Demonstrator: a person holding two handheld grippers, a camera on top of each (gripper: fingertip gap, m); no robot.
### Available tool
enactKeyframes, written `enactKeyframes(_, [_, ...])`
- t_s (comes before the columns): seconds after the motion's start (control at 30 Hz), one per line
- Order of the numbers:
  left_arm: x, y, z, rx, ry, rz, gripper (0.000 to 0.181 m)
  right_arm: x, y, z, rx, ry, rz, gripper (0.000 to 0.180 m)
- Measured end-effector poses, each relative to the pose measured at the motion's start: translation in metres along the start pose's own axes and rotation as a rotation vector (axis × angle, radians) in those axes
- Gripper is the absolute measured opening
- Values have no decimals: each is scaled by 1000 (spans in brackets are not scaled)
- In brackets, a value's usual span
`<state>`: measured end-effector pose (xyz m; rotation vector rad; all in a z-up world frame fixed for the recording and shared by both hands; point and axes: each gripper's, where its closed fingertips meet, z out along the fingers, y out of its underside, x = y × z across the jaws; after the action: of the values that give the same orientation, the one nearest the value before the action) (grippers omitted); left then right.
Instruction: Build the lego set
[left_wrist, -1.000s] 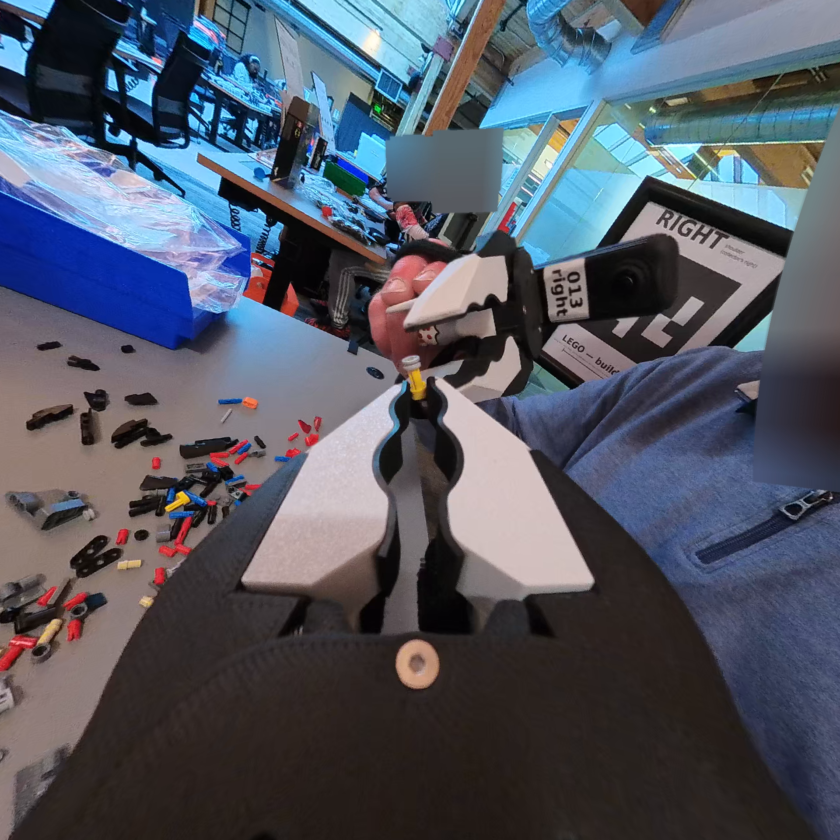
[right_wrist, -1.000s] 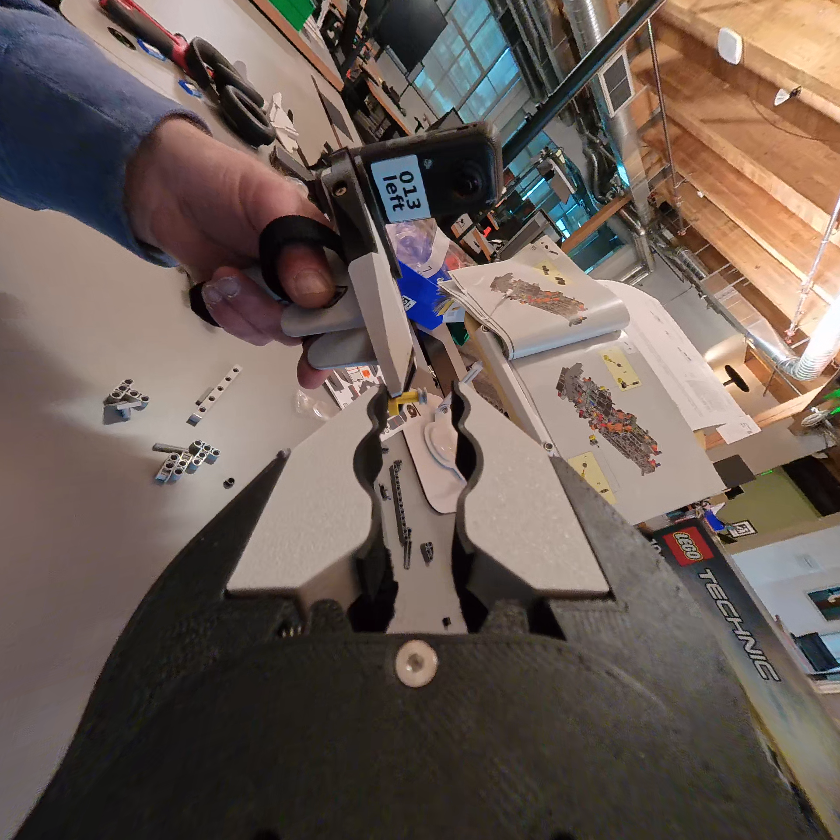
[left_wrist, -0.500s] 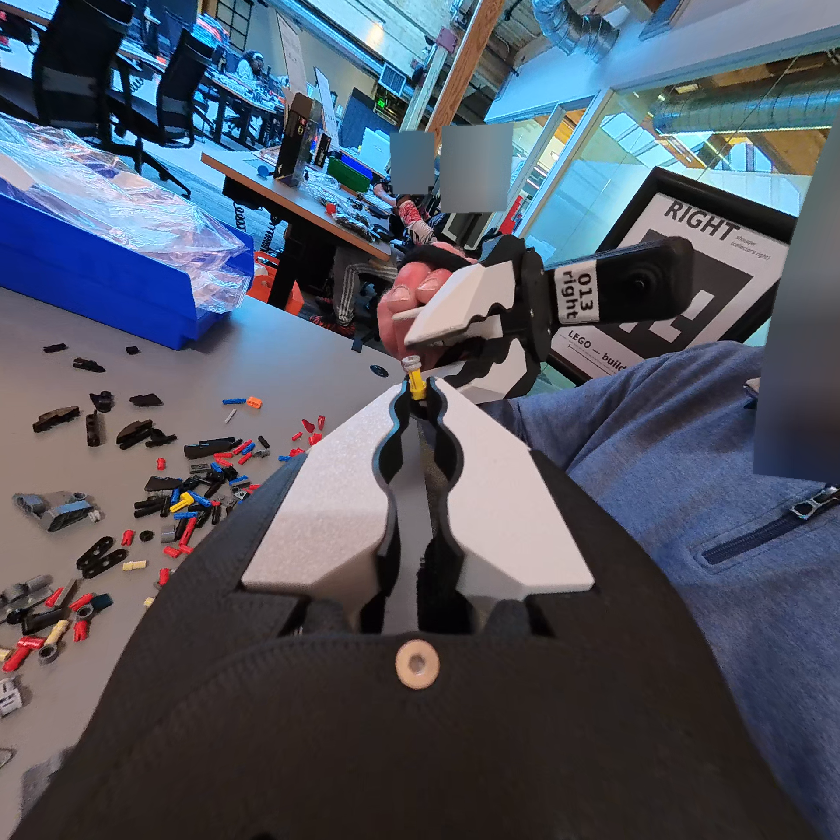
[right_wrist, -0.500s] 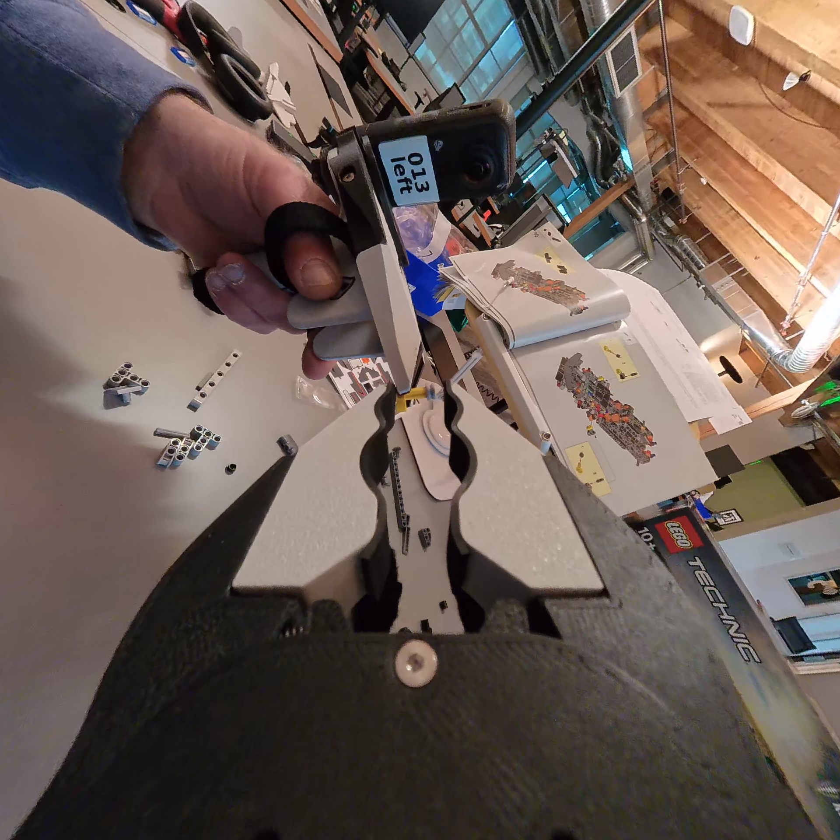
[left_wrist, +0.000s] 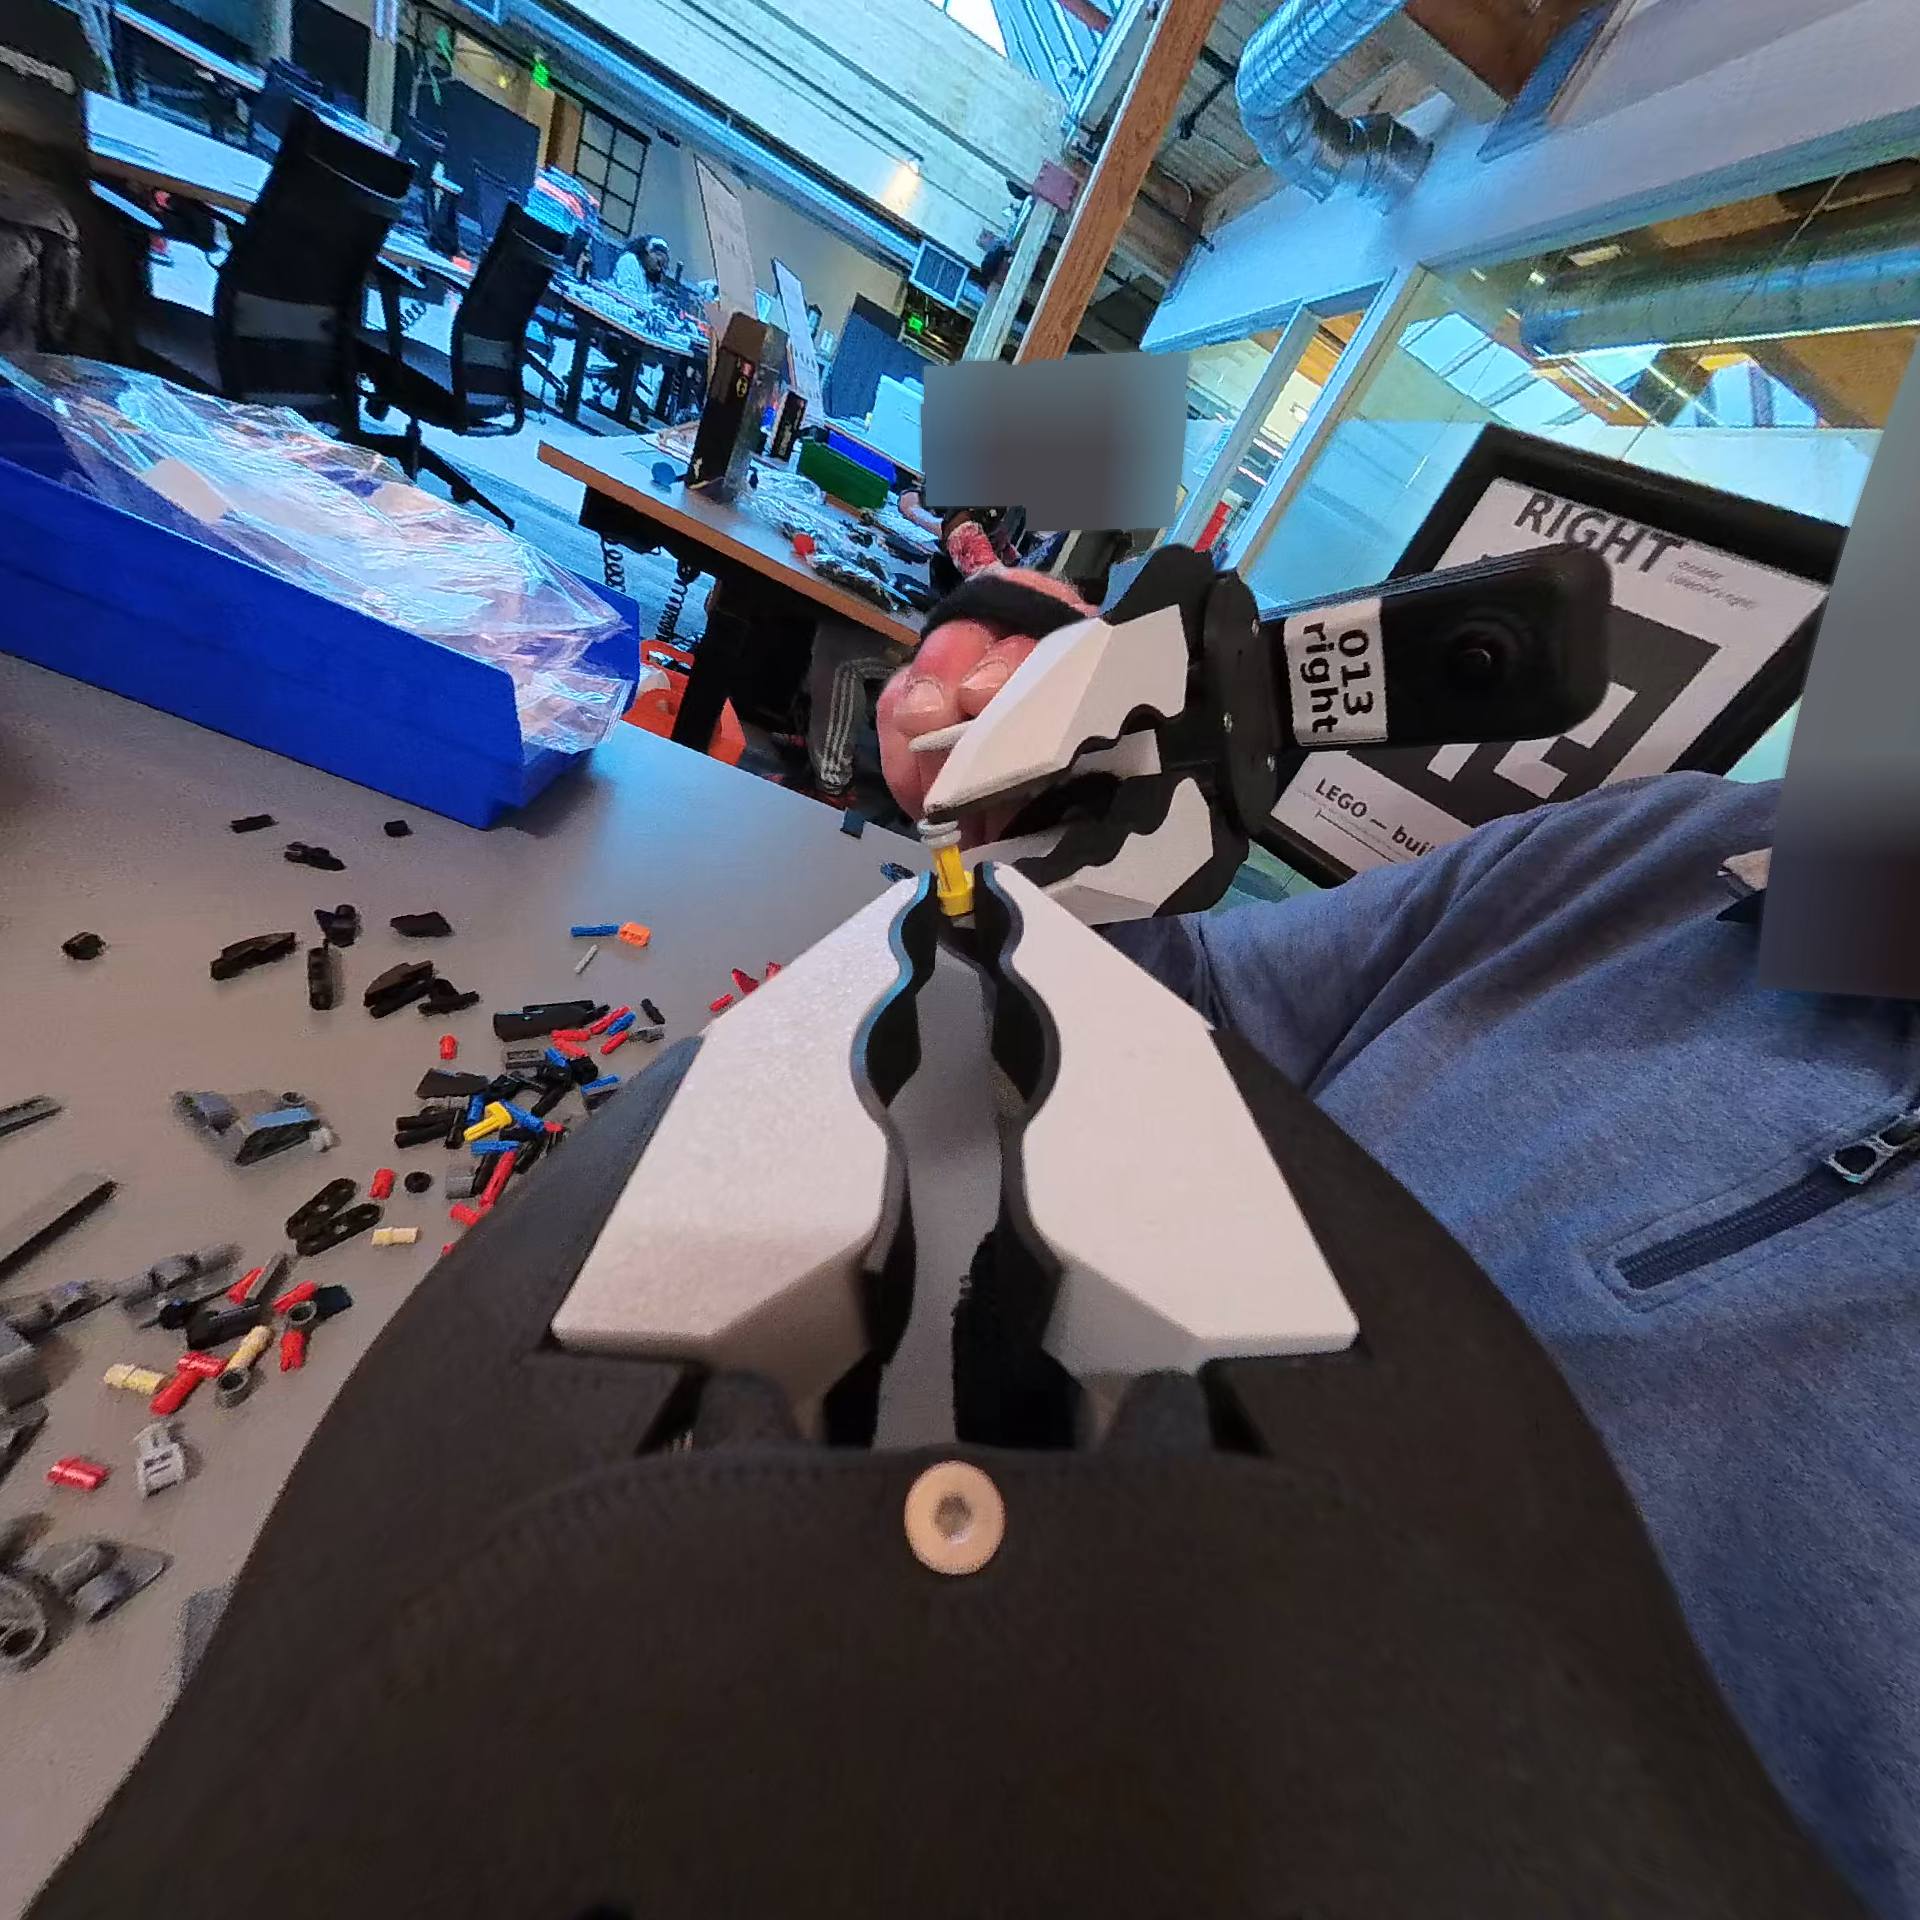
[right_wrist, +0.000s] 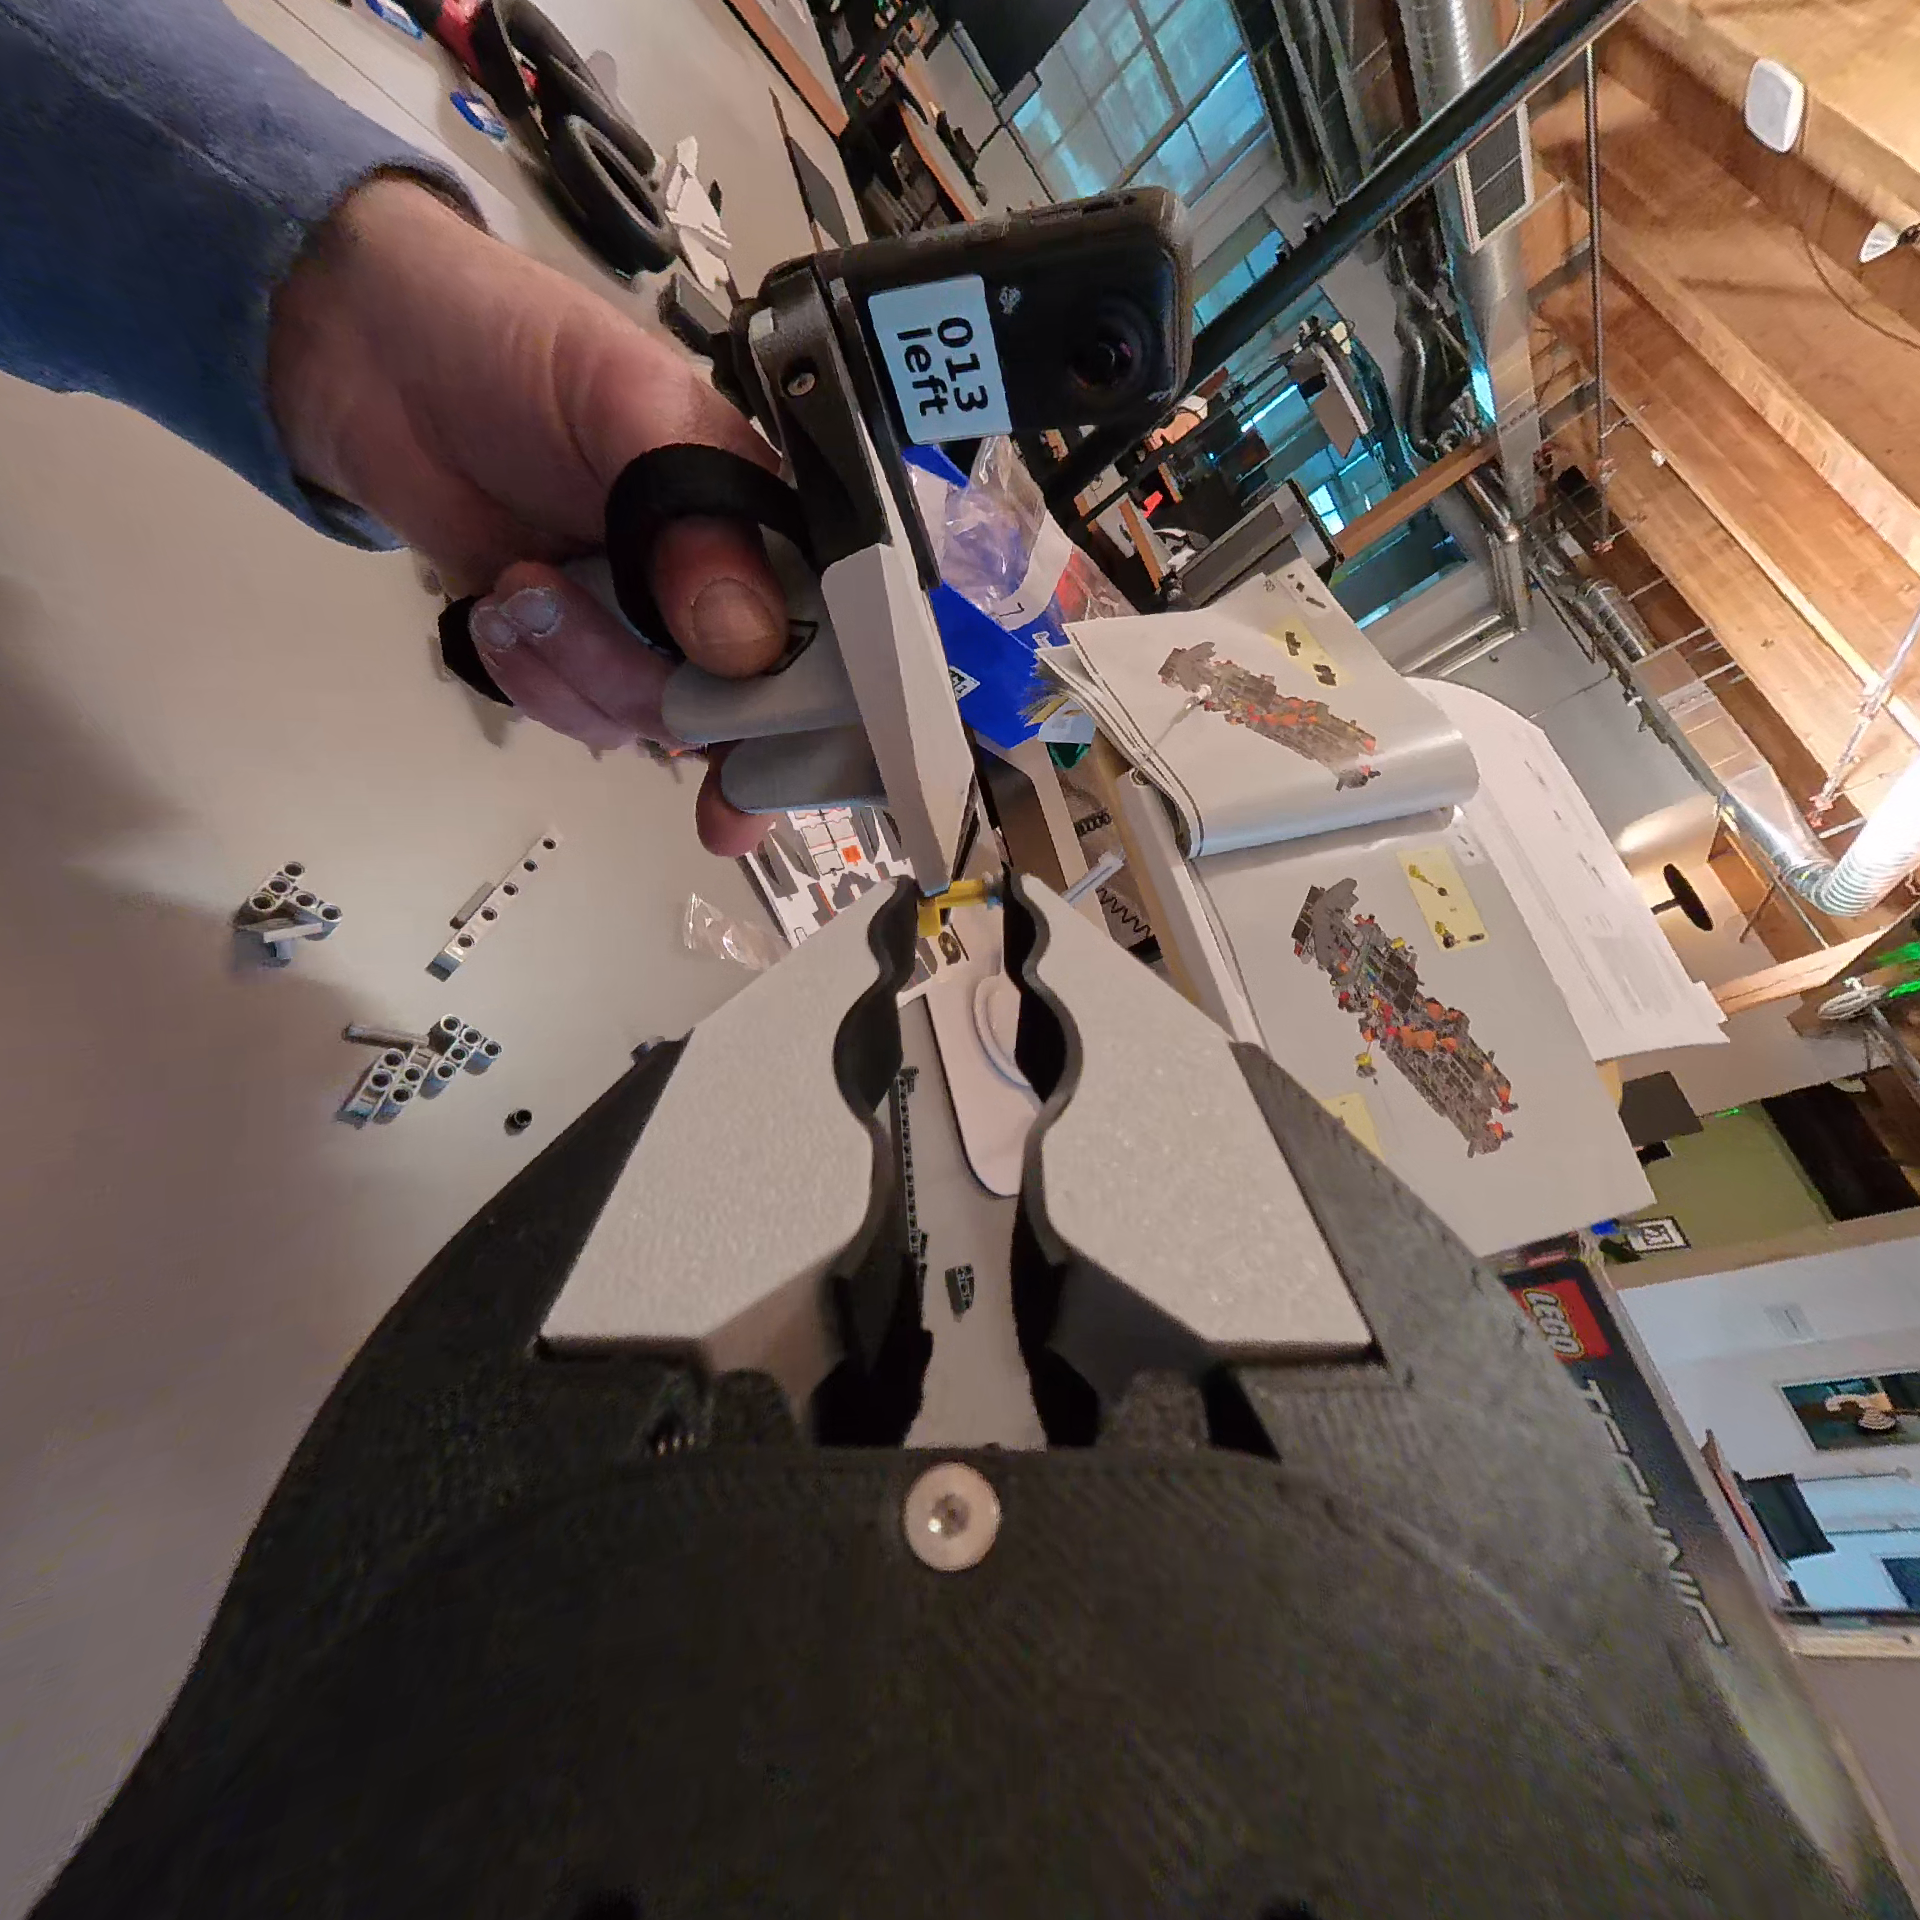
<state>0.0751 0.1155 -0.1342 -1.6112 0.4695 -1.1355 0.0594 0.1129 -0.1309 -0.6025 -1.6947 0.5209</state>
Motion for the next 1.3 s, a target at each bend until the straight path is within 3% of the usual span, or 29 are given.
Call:
enactKeyframes(0.63, [7, -15, -18, 59, -32, 52, 5, 11, -18, 8, 19, 53, -49, 20])
enactKeyframes(1.3, [8, -17, -7, 29, -3, 34, 5, 12, -13, -3, 7, 46, -69, 10])
